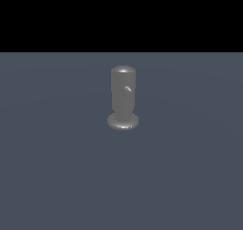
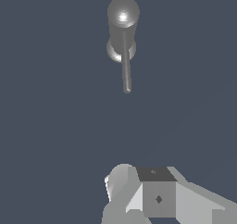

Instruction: Turn on the faucet by rotating a designated handle.

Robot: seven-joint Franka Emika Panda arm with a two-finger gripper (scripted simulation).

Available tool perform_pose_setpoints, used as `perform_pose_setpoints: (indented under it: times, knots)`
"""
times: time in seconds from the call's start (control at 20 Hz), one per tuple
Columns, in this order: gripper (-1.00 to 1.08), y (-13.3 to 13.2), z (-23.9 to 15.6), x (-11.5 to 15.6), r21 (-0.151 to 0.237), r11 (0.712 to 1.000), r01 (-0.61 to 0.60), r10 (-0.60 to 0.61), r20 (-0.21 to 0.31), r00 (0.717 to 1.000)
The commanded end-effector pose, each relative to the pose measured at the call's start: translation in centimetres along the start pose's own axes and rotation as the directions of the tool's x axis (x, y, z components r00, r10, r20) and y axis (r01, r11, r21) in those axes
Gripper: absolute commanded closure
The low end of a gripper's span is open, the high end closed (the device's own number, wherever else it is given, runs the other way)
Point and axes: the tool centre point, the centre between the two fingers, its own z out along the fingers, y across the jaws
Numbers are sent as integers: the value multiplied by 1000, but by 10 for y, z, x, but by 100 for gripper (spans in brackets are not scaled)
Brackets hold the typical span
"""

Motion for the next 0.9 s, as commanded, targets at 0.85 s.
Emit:
perform_pose_setpoints:
  times: [0.85]
  knots:
    - [108,-9,67,21,1,1000,14,-14,0,1000]
